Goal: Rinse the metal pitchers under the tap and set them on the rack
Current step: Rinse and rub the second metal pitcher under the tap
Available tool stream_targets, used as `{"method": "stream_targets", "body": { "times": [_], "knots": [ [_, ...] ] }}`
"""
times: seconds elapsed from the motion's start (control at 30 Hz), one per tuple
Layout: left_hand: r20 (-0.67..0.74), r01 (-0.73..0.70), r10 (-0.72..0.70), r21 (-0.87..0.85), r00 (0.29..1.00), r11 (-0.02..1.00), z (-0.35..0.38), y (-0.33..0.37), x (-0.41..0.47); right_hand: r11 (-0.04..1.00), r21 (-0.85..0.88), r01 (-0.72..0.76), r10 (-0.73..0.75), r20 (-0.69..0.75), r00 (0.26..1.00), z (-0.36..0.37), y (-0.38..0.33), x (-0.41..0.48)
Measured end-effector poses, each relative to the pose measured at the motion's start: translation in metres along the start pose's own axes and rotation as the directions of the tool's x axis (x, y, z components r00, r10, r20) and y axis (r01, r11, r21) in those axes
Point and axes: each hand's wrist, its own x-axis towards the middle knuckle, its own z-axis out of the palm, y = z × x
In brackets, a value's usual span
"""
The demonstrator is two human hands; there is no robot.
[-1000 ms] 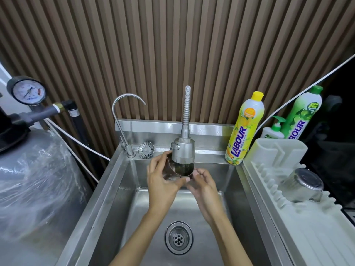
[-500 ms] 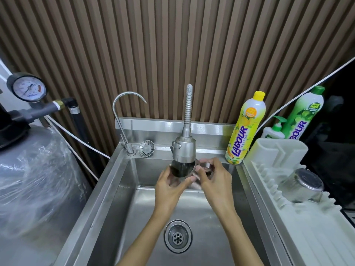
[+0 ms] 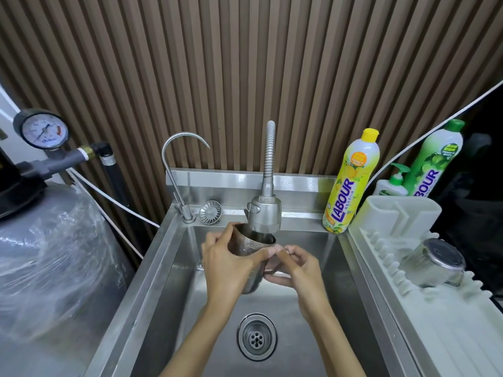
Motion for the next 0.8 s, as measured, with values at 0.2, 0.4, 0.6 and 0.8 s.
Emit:
{"method": "stream_targets", "body": {
  "times": [0.2,0.4,0.6,0.8],
  "knots": [
    [0.305,0.206,-0.109,-0.304,0.946,0.93,0.011,-0.01,0.0,0.791,-0.605,0.096,-0.27,-0.203,0.941,-0.007,-0.033,-0.006],
    [0.162,0.11,-0.024,-0.543,0.987,0.832,0.035,-0.012,0.006,0.923,-0.291,0.253,-0.299,-0.125,0.946,-0.008,-0.018,0.007],
    [-0.058,-0.227,0.219,-0.215,0.974,0.95,0.017,-0.005,0.007,0.894,0.447,-0.038,-0.035,0.154,0.987,0.004,0.011,0.022],
    [-0.104,-0.061,0.055,-0.054,0.993,0.997,0.007,-0.01,-0.001,1.0,0.001,-0.012,0.012,0.021,1.0,0.001,-0.005,0.006]
  ]
}}
